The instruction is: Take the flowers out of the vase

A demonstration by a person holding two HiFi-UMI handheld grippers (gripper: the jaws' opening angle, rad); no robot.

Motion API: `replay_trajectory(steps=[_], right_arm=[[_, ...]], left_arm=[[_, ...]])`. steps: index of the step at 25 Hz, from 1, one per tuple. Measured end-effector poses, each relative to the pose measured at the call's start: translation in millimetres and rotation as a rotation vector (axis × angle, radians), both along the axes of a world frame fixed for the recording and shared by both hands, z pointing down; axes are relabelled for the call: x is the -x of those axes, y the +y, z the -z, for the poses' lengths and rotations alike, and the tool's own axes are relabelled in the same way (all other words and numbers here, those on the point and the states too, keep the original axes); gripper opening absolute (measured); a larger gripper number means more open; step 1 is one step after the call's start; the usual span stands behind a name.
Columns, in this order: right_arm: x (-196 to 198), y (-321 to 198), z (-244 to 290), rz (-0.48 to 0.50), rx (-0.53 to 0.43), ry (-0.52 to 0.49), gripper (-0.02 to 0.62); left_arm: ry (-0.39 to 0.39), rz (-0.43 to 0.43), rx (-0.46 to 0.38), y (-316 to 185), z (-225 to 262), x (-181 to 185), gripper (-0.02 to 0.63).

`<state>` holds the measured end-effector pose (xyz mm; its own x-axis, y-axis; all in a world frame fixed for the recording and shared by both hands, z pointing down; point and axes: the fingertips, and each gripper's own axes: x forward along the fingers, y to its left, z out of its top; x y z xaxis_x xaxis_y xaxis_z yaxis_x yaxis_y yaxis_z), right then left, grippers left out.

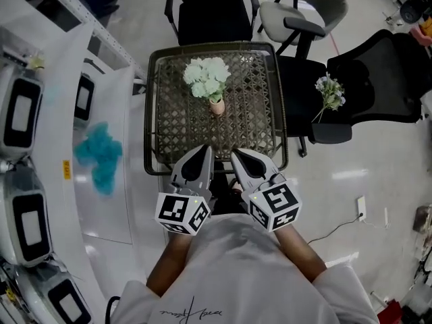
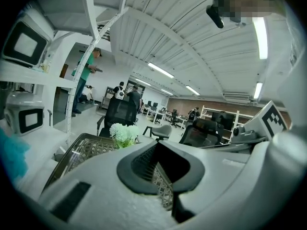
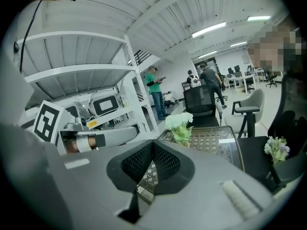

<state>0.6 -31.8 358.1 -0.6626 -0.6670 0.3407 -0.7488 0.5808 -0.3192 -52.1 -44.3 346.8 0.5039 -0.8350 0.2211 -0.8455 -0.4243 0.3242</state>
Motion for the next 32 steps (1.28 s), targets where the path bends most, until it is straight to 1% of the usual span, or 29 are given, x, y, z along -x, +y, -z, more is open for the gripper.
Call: replay_trajectory(steps=[3, 9, 12, 15, 20, 24, 29, 32], right_arm=[[4, -9, -6, 0.000, 0.007, 0.019, 0.006], [9, -30, -20, -0.007, 0.029, 0.048, 0.006], [12, -37, -26, -0.004, 0.030, 0.077, 0.006], [12, -43, -31, -0.009, 0.049, 0.079, 0.006], [8, -51, -43, -0.027, 0.083, 0.084, 0.006], [7, -55, -52, -0.033, 0.111, 0.090, 0.006], [6, -61, -65, -0.039, 0.147, 0.089, 0.006], [10, -63, -73, -0.032, 0.172, 0.090, 0.006]], left_arm=[[0.007, -0.003, 0.015, -11, -9, 3, 0.005], [0.005, -0.006, 0.014, -40, -25, 8, 0.006], [0.004, -0.007, 0.022, -53, -35, 11, 0.023], [0.003, -0.016, 0.028, -65, -45, 10, 0.029], [0.050, -0.015, 0.036, -82, -59, 9, 0.041], [0.045, -0.020, 0.042, -94, -76, 9, 0.072], [0.035, -0.015, 0.062, -108, -98, 10, 0.082], [0.026, -0.028, 0.083, -113, -113, 9, 0.110]])
